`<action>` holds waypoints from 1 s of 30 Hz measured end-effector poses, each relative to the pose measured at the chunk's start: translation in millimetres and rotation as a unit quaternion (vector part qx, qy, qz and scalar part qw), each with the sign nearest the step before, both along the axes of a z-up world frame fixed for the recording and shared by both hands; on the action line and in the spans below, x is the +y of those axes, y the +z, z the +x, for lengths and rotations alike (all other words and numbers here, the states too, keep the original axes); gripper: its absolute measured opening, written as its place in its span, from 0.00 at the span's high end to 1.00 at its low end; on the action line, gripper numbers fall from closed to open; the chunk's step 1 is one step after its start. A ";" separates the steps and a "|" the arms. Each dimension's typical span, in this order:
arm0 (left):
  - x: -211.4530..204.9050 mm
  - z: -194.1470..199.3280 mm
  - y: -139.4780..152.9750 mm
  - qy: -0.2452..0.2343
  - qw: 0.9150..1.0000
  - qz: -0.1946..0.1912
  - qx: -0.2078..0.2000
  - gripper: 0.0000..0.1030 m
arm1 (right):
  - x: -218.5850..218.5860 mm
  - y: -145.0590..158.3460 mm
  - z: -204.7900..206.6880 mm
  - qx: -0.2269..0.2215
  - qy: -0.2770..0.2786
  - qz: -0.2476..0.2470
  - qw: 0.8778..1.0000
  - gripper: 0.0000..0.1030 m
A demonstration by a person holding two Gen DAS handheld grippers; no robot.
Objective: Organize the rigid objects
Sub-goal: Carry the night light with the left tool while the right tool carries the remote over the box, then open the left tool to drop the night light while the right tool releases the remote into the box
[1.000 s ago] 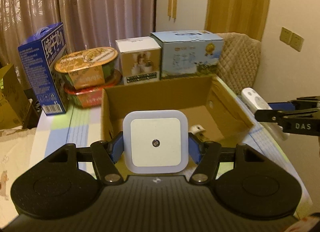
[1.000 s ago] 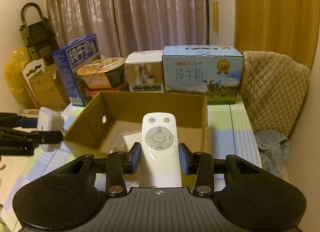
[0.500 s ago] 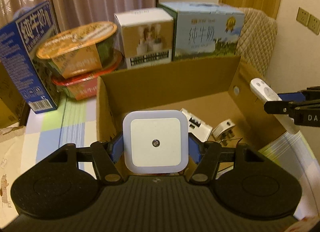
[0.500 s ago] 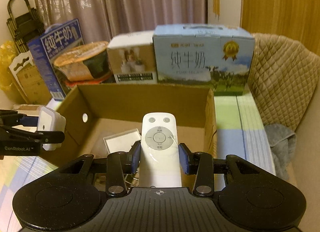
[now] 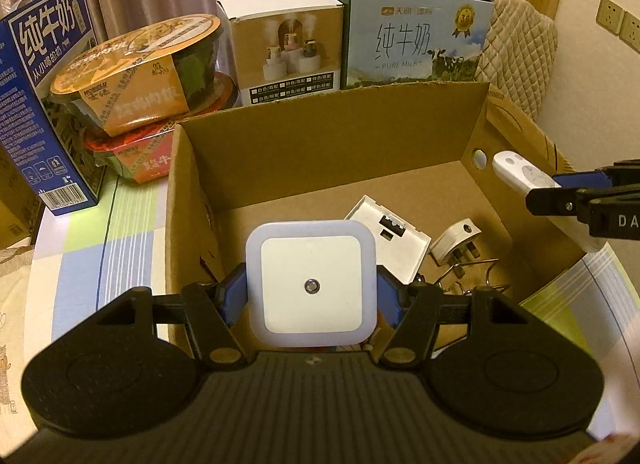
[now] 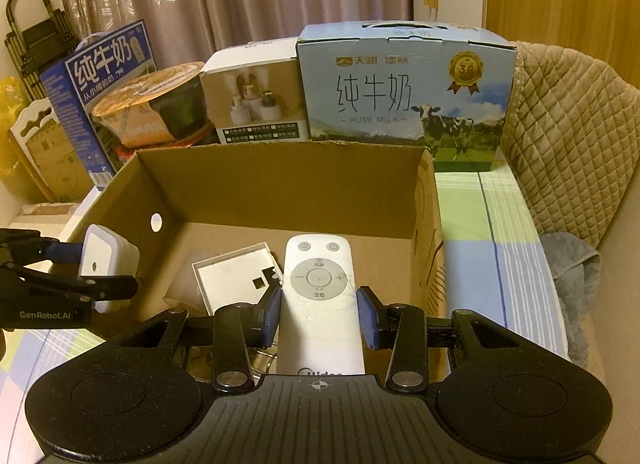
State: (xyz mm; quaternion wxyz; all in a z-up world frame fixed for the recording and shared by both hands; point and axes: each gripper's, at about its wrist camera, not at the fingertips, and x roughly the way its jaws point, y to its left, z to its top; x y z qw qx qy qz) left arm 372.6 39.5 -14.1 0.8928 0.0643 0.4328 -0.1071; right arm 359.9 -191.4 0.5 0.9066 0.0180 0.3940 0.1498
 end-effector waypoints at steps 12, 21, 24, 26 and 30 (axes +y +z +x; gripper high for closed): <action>0.6 6.0 -4.6 0.001 1.000 0.001 0.001 0.41 | 2.8 0.7 7.9 -0.003 -0.001 -0.003 1.000 0.64; 0.8 7.6 0.8 0.011 1.000 0.008 -0.023 0.23 | 1.7 -0.7 12.4 -0.001 -0.005 0.000 1.000 0.64; 1.1 7.5 1.8 0.010 1.000 0.009 -0.022 0.23 | 0.5 -1.2 12.1 -0.002 -0.007 0.000 1.000 0.64; 0.4 6.5 1.6 0.010 1.000 0.013 -0.022 0.24 | -0.1 -1.2 11.0 -0.003 -0.008 0.001 1.000 0.64; -1.1 4.1 1.2 0.007 1.000 0.012 -0.022 0.23 | -0.9 -0.3 11.1 -0.003 -0.010 0.001 1.000 0.64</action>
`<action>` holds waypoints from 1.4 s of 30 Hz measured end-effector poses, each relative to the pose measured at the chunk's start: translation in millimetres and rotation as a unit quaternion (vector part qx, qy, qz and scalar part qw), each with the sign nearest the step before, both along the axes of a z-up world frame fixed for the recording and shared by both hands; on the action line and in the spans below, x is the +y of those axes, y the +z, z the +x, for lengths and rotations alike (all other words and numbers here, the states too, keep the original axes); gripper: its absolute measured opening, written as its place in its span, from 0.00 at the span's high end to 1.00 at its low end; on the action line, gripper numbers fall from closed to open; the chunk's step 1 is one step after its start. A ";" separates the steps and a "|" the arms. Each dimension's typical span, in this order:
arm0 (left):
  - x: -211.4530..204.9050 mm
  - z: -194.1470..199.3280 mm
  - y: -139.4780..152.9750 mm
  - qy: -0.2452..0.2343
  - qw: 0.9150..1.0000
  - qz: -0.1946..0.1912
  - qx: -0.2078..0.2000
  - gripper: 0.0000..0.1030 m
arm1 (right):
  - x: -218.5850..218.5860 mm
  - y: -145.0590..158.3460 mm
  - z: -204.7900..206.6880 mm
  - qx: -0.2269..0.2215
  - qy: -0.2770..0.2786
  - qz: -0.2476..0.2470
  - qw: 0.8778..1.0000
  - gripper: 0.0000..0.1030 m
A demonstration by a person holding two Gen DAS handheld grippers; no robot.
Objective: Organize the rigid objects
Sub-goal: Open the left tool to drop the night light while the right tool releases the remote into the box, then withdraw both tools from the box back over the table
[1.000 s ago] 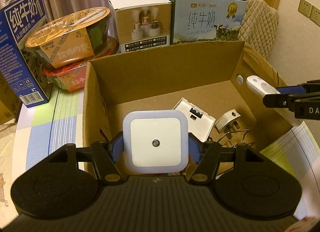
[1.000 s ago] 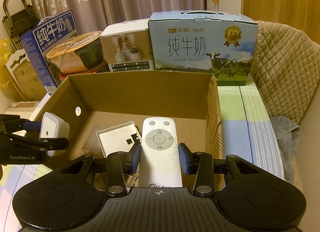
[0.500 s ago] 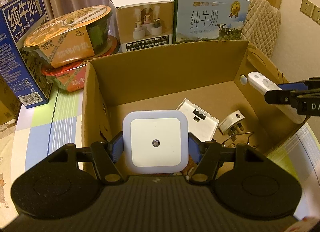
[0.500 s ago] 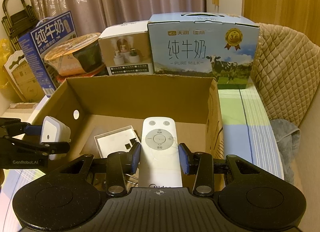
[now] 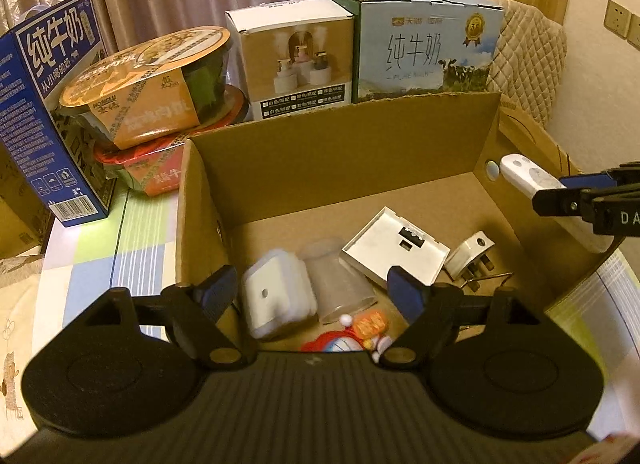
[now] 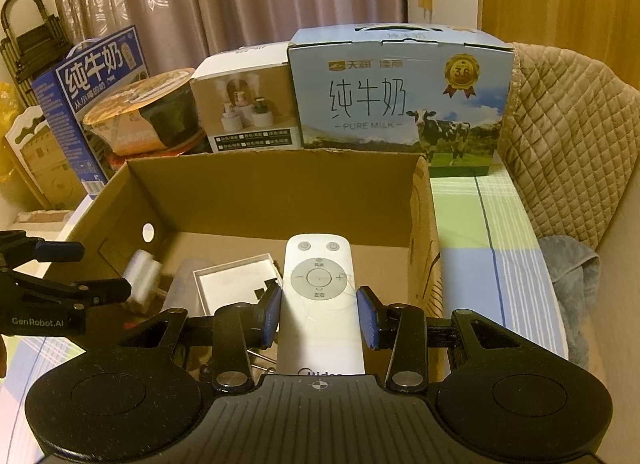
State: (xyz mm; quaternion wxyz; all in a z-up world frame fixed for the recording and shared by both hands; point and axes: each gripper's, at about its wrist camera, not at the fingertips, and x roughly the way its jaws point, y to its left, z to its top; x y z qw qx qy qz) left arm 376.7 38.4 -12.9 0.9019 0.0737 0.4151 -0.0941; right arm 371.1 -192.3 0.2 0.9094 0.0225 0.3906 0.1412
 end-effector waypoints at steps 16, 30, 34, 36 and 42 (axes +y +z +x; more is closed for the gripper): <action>0.0 -1.6 3.2 -0.004 1.000 -0.003 -0.005 0.23 | 2.8 1.4 0.3 -0.004 -0.002 0.000 1.000 0.64; 2.3 -9.4 13.6 0.007 1.000 -0.008 -0.019 0.19 | -12.1 25.8 -14.4 -0.072 -0.023 0.050 0.996 0.24; -1.7 -22.5 25.2 0.009 0.999 -0.015 -0.030 0.16 | -19.0 33.0 -28.7 -0.066 -0.032 0.055 0.996 0.24; -3.5 -31.1 32.3 0.010 0.999 -0.022 -0.036 0.14 | -21.8 37.5 -39.1 -0.064 -0.035 0.056 0.996 0.24; -13.3 -70.2 57.1 0.012 0.998 -0.044 -0.050 0.10 | -30.7 51.6 -82.5 -0.060 -0.045 0.057 0.996 0.24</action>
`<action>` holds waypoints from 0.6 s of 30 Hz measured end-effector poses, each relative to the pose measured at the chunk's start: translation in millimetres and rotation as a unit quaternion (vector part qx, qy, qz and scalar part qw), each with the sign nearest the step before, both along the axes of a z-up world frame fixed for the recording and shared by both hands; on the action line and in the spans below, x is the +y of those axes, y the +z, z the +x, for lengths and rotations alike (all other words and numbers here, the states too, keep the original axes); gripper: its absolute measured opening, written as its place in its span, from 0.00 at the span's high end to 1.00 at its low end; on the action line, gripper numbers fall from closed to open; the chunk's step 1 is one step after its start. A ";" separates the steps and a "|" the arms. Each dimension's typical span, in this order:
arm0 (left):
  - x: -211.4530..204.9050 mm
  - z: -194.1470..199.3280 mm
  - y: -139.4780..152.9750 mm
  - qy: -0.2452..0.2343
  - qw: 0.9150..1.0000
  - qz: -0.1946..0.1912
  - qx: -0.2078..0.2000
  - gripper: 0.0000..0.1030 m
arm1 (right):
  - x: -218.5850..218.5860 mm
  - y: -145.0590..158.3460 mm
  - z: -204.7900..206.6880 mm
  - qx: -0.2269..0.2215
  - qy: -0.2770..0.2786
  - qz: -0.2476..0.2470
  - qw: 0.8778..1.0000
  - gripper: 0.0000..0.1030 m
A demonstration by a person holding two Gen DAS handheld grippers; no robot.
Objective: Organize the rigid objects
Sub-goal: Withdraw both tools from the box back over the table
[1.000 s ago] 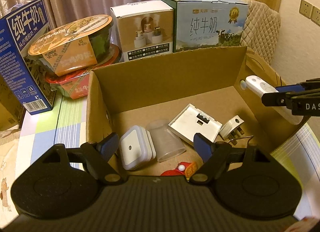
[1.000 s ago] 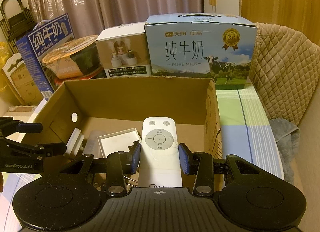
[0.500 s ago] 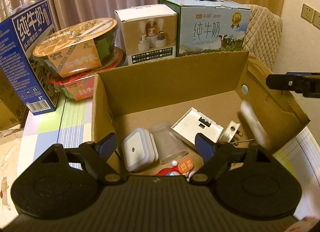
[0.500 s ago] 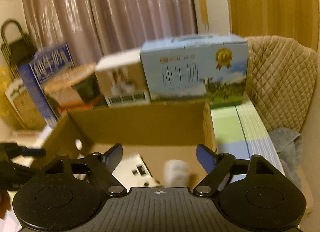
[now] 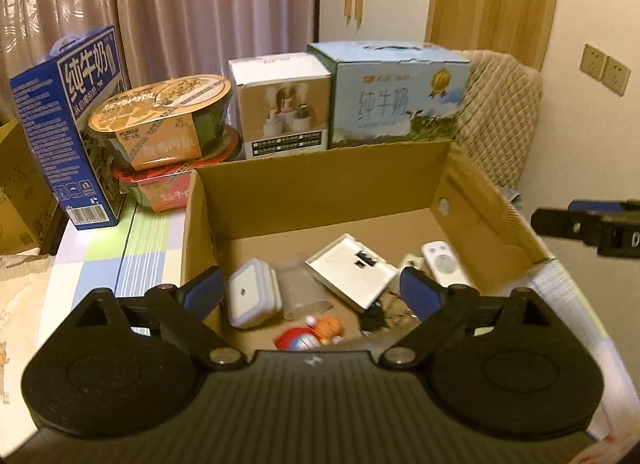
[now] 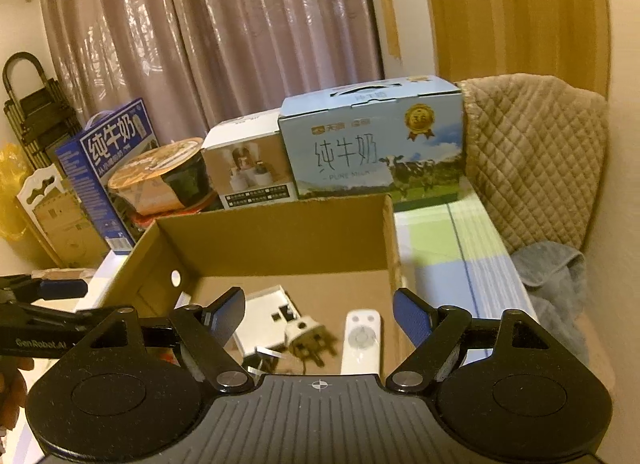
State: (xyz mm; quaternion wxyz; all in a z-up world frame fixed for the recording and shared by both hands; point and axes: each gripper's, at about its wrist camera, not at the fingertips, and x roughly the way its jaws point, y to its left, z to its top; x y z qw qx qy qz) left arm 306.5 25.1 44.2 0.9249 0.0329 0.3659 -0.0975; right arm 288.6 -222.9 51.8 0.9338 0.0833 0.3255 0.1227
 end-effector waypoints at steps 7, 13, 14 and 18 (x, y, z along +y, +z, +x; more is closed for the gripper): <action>-8.6 -53.1 20.8 -0.002 1.000 -0.012 -0.008 0.07 | -5.5 14.4 -56.1 0.006 -0.004 0.010 1.000 0.22; -9.9 -98.6 34.9 0.004 1.000 -0.014 -0.018 0.03 | -7.5 26.1 -102.9 0.009 -0.005 0.018 1.000 0.21; -9.6 -106.4 36.9 0.005 1.000 -0.014 -0.020 0.02 | -8.2 27.6 -111.1 0.008 -0.006 0.020 1.000 0.21; -7.2 -134.0 41.1 0.012 1.000 -0.012 -0.022 0.01 | -10.8 31.0 -141.5 0.007 -0.009 0.022 1.000 0.20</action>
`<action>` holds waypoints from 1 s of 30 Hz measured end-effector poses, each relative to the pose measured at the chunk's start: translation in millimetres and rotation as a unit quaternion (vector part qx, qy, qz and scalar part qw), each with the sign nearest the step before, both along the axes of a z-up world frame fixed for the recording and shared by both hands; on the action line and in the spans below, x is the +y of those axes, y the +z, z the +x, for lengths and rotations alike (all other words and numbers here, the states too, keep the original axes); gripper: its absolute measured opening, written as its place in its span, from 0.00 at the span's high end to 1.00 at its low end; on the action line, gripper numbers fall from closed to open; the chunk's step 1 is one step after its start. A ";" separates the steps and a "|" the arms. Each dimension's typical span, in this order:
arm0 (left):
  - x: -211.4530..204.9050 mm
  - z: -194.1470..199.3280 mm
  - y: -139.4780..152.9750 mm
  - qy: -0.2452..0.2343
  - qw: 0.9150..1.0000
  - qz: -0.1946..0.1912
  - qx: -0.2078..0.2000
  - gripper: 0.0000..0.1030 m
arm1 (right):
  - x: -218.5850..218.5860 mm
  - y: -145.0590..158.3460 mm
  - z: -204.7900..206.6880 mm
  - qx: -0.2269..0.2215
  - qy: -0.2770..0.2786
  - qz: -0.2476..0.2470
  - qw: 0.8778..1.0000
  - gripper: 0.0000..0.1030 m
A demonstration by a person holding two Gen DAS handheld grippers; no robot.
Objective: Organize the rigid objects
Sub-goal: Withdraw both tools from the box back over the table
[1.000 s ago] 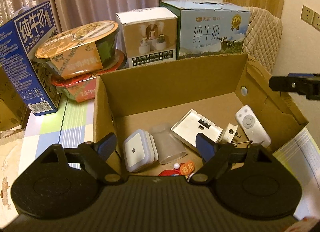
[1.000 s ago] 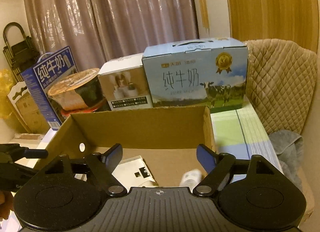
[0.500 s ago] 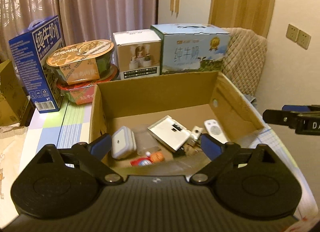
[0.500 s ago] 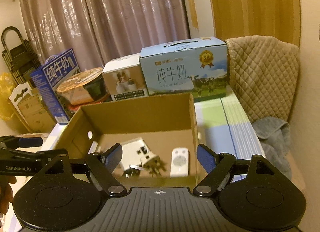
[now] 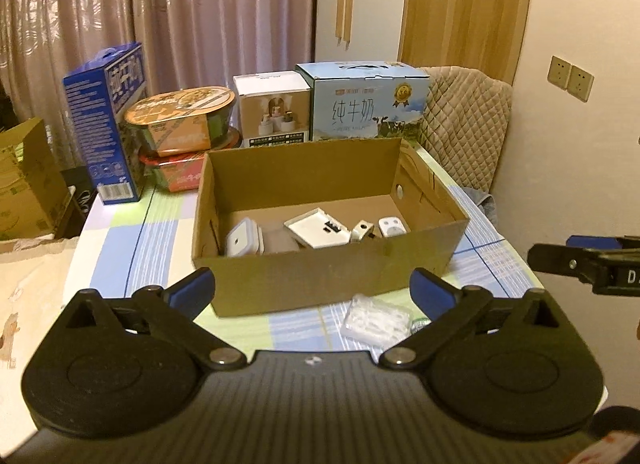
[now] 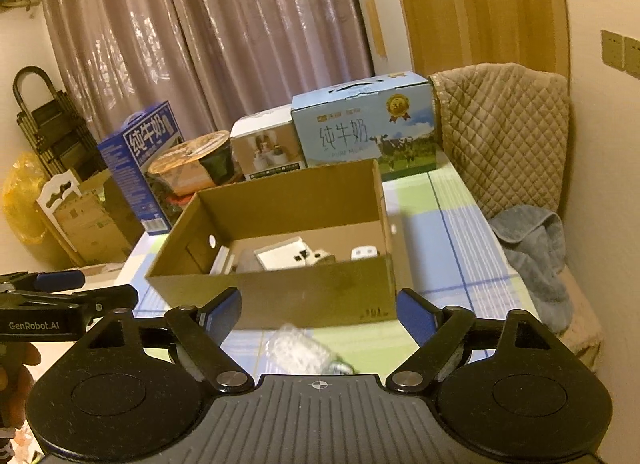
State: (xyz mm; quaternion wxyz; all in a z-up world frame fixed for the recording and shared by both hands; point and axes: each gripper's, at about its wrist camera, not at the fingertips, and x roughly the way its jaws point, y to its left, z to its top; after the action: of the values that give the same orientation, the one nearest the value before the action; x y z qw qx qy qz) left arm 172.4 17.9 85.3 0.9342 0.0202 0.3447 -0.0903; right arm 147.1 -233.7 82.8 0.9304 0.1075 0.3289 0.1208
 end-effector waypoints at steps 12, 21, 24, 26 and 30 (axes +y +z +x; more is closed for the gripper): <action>6.0 -64.8 -10.3 0.019 1.000 -0.005 0.008 0.01 | -4.8 -21.7 -69.4 0.006 -0.005 -0.007 1.000 0.19; 1.3 -91.2 -25.7 0.019 1.000 -0.004 0.025 0.01 | -9.1 -40.0 -94.0 0.024 -0.001 -0.012 1.000 0.19; 1.1 -93.4 -29.4 0.021 0.999 -0.007 0.030 0.01 | -10.2 -42.0 -96.1 0.026 0.001 -0.011 1.000 0.19; 0.8 -93.9 -31.0 0.020 0.999 -0.007 0.031 0.01 | -10.6 -41.4 -95.8 0.026 0.003 -0.011 1.000 0.19; -0.3 -93.3 -33.0 0.018 0.999 -0.009 0.033 0.01 | -10.3 -41.3 -94.0 0.025 0.006 -0.011 1.000 0.19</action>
State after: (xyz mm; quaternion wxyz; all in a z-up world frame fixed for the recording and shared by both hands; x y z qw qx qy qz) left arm 79.1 17.6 52.3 0.9238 0.0020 0.3751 -0.0771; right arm 53.1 -244.0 41.5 0.9223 0.0984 0.3541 0.1197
